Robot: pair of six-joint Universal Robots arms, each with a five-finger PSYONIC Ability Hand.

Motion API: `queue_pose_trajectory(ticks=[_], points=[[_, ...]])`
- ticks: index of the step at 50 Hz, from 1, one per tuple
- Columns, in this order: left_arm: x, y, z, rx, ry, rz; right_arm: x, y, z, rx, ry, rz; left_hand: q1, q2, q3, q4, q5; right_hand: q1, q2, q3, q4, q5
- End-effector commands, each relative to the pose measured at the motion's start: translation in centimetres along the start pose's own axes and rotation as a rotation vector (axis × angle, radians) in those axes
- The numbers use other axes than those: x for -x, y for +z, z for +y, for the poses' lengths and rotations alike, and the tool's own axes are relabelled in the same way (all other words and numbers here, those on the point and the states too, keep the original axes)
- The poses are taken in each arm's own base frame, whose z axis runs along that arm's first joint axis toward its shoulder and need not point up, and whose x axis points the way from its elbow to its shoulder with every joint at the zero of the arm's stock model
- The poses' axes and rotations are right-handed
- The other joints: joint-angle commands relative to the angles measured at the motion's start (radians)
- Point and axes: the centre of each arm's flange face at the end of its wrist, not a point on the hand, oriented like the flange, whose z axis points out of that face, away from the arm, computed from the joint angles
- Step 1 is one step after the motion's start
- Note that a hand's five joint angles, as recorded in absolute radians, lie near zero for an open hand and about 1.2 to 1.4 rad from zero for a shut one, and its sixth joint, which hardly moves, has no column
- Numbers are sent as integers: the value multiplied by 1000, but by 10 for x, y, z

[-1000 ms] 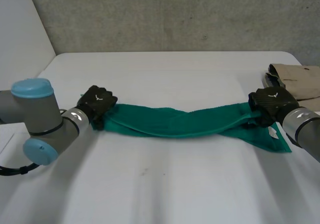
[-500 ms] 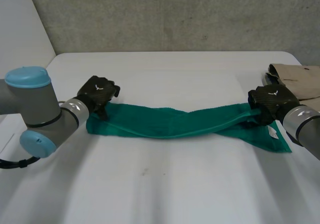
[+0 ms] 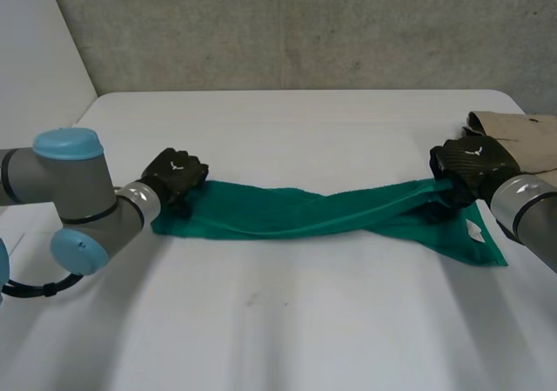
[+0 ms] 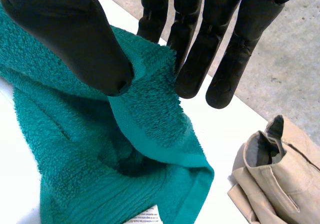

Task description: Fold the laundry.

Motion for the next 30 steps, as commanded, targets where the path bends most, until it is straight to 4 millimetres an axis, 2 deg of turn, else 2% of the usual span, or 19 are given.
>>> queue_pose_trajectory(ticks=[1,9,13,15,17,18,20,21,23,24,25,27,28,30], points=[[-1,5,3,1,-1,5,-1,0,-1,-3,-1,2,541,555,563,562,574,429,221,216,208,243],[-2,6,2,2,3,-2,-4,1,-2,1,-8,7,571,584,592,591,604,429,221,216,208,243],[4,0,-13,-17,15,-34,-7,-2,-8,33,-15,-5,571,584,592,591,604,429,221,216,208,243],[13,-11,-32,-39,27,-73,-8,-6,-14,42,-26,-13,571,584,592,591,604,429,221,216,208,243],[19,-24,-45,-46,30,-94,-14,-18,-33,34,-64,-10,571,584,592,591,604,429,221,216,208,243],[25,-38,-62,-63,31,-113,-16,-24,-42,25,-81,-9,571,584,592,591,604,429,221,216,208,243],[31,-54,-78,-84,32,-130,-20,-38,-61,5,-130,-2,571,584,592,591,604,429,221,216,208,243],[37,-72,-97,-113,33,-150,-21,-42,-67,-2,-147,3,571,584,592,591,604,429,221,216,208,243],[41,-86,-109,-134,30,-163,-25,-51,-80,-24,-183,18,571,584,592,591,604,429,221,216,208,243],[43,-94,-117,-147,25,-170,-27,-61,-93,-47,-220,33,571,584,592,591,604,429,221,216,208,243],[46,-112,-129,-168,11,-182,-28,-66,-98,-56,-234,38,571,584,592,591,604,429,221,216,208,243],[48,-125,-139,-184,-1,-192,-28,-84,-111,-62,-282,44,571,584,592,591,604,429,221,216,208,243],[48,-138,-143,-188,-18,-193,-27,-88,-113,-56,-296,39,571,584,592,591,604,429,221,216,208,243],[47,-148,-145,-179,-29,-188,-24,-101,-113,-14,-333,12,571,584,592,591,604,429,221,216,208,243]])
